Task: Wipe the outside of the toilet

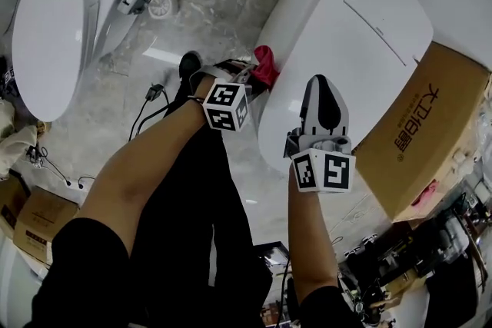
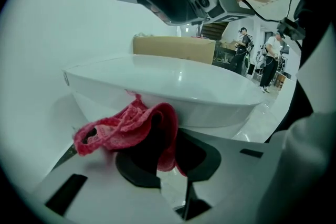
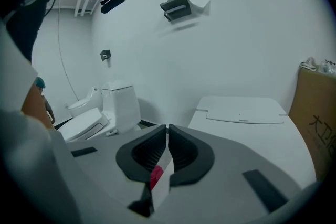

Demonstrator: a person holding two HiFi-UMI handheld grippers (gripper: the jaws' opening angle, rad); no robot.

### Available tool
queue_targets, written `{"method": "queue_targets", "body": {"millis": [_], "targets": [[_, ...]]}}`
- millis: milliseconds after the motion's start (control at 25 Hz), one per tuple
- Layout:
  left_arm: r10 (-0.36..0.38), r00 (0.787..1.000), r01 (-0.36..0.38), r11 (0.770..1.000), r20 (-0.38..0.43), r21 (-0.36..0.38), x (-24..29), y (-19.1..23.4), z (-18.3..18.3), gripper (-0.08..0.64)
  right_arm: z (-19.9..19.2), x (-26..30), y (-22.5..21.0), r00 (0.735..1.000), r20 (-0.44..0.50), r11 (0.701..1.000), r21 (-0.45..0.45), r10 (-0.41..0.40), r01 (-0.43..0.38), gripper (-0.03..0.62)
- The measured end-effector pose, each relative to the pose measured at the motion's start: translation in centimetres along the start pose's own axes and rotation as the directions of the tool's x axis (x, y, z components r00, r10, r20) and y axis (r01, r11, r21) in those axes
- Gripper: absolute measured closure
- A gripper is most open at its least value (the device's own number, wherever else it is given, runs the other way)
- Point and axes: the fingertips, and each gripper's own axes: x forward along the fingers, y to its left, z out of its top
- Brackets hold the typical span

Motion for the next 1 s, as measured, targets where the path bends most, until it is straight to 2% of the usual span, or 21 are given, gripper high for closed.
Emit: {"method": "queue_targets", "body": {"millis": [160,400,480,560,640,720,800,1000], "targets": [[0.002,1.0,-0.002,1.0,-0.012,-0.018,-0.4,-2.3,-0.5,0.489,-2.0,-1.8,1.1,0.999,-0.037,1.0,0.004,0.003,-0.003,0.554],[-0.048,0.999,0.047,0.996,-0.013,-0.079,-0.8,-6.9,-0.7,0.489,-3.8,-2.5,2.7,0.996,-0.084,0.999,0.043,0.006,-0.002,0.554],[-0.115,0.993,0.115,0.989,-0.004,-0.096,-1.0,-8.9,-0.8,0.489,-3.9,-1.9,3.1,0.995,-0.099,0.999,0.053,0.01,-0.004,0.554],[-0.216,0.976,0.216,0.972,0.005,-0.09,-1.6,-11.2,-1.1,0.489,-3.6,-1.0,3.4,0.994,-0.108,0.998,0.056,0.011,-0.005,0.554],[-0.266,0.964,0.267,0.957,0.023,-0.109,-2.6,-12.1,-1.6,0.489,-2.7,0.0,3.6,0.994,-0.107,0.999,0.05,0.013,-0.007,0.554],[-0.257,0.965,0.261,0.951,0.045,-0.165,-3.8,-10.8,-2.2,0.489,-1.5,1.0,3.6,0.995,-0.099,0.999,0.042,0.011,-0.007,0.554],[-0.218,0.974,0.225,0.952,0.057,-0.205,-4.8,-7.6,-2.8,0.489,0.0,2.3,3.5,0.996,-0.085,1.0,0.03,0.005,-0.003,0.554],[-0.045,0.997,0.06,0.967,0.067,-0.246,-6.4,5.9,-3.1,0.489,3.1,7.2,2.6,0.999,-0.053,1.0,0.004,-0.008,0.008,0.554]]}}
